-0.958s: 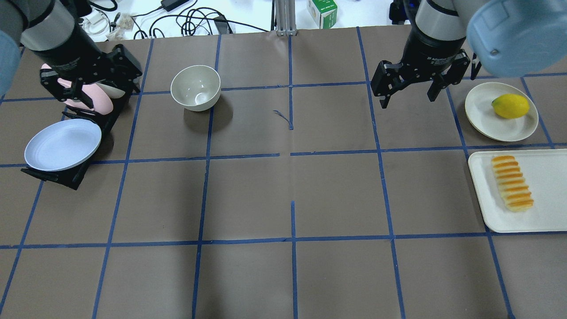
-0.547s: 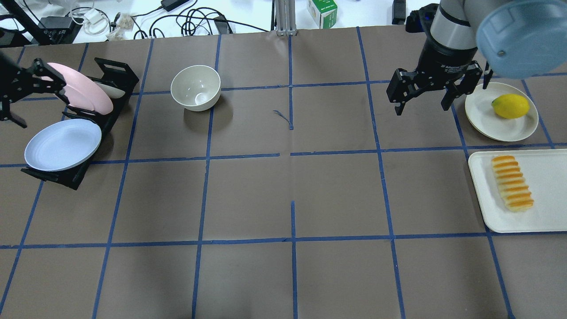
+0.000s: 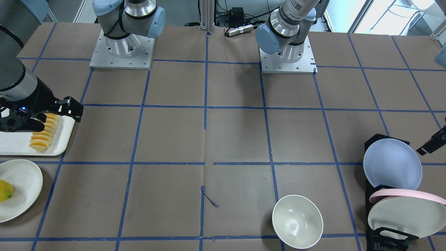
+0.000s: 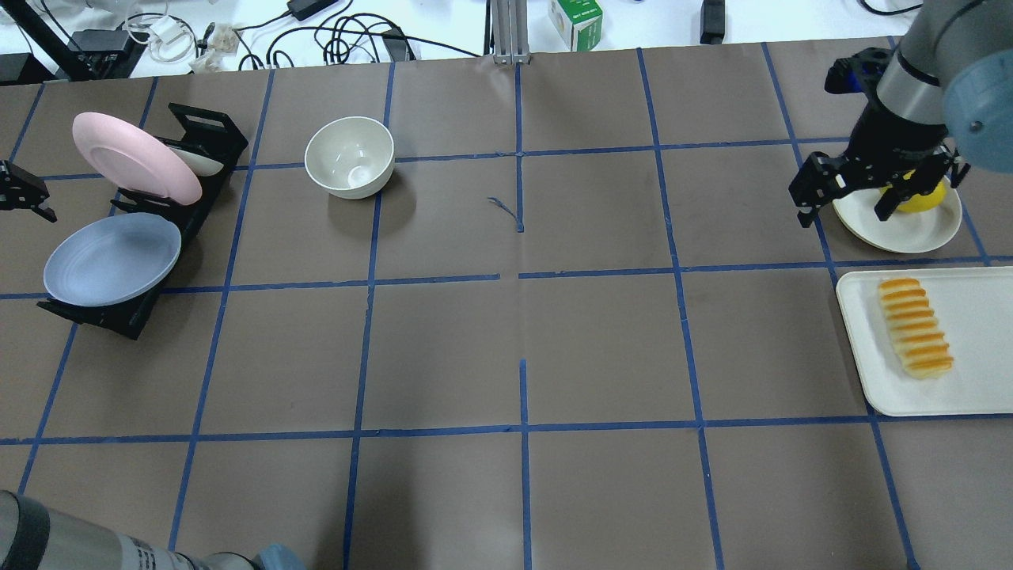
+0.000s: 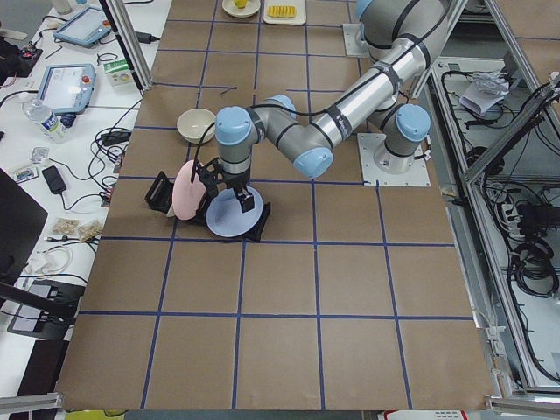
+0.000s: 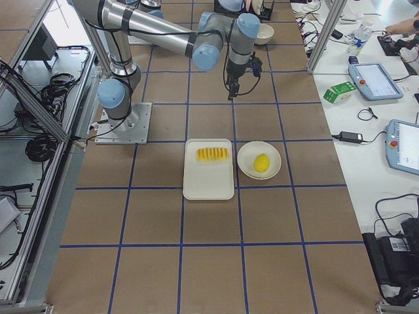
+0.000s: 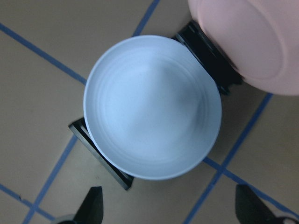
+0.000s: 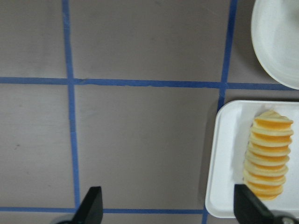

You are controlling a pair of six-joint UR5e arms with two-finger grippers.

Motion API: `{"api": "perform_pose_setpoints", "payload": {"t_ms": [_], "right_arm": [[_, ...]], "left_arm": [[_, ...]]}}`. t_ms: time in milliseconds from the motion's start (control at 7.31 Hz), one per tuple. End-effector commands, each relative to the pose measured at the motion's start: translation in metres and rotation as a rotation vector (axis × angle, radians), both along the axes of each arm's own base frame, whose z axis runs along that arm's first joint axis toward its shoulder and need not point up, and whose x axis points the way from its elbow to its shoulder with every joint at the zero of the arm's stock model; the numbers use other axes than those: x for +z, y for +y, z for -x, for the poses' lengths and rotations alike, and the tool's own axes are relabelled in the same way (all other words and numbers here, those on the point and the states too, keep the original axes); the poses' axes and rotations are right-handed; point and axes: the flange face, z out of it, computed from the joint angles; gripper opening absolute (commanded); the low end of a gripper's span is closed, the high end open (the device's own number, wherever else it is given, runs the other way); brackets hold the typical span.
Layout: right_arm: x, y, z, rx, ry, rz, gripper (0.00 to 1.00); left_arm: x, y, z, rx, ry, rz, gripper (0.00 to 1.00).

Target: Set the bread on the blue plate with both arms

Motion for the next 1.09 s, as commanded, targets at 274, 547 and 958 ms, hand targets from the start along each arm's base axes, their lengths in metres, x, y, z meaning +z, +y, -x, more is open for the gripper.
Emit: {"api": "perform_pose_setpoints", "payload": {"t_ms": [274, 547, 958], "right_arm": [[-0.044, 0.032, 0.105, 0.030, -0.005, 0.011, 1.00], [-0.064, 0.037, 0.121, 0.035, 0.000, -0.015, 1.00], [-0.119, 0.058, 0.146, 0.054, -0.051, -0.072, 1.00]], "left_arm": [[-0.080, 0.009, -0.041, 0.042, 0.064, -0.070, 0.76], [-0.084, 0.008, -0.041, 0.054, 0.076, -0.071, 0.19], [-0.071, 0.011, -0.039, 0.049, 0.075, -0.070, 0.00]]}}
